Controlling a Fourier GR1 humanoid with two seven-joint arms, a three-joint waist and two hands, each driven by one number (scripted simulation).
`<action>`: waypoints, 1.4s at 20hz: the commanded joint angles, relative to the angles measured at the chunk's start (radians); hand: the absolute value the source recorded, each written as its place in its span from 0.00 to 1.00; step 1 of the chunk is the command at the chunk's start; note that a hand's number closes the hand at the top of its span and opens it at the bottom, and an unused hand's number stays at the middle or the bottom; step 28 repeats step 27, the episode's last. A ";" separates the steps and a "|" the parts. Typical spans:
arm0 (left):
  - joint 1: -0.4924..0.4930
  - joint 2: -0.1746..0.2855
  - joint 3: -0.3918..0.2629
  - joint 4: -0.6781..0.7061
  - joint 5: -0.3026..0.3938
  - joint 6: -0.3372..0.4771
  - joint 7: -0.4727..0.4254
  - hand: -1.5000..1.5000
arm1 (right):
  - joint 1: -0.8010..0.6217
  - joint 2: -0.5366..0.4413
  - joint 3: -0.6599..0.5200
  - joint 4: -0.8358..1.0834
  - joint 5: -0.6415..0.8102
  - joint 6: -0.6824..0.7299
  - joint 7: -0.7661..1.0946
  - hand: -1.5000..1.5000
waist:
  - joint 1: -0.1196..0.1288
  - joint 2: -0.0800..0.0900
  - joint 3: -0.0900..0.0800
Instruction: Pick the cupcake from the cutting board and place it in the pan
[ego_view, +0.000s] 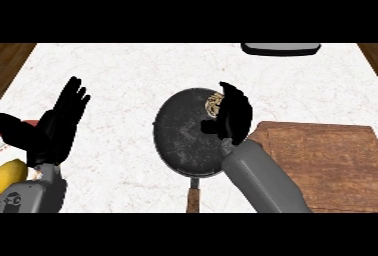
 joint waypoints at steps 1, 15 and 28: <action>0.043 0.030 0.026 -0.045 0.010 -0.013 0.012 0.50 | 0.079 0.006 -0.022 -0.117 -0.004 -0.171 -0.013 0.00 | -0.007 -0.005 0.001; 0.059 -0.014 0.012 -0.001 -0.005 -0.004 -0.037 0.50 | 0.724 -0.188 0.062 -0.943 -0.366 -0.290 -0.351 0.00 | -0.043 -0.006 0.001; -0.033 -0.022 0.006 -0.018 -0.047 0.028 0.043 0.50 | 1.063 -0.322 0.154 -1.090 -0.452 -0.354 -0.625 0.00 | -0.015 -0.002 0.000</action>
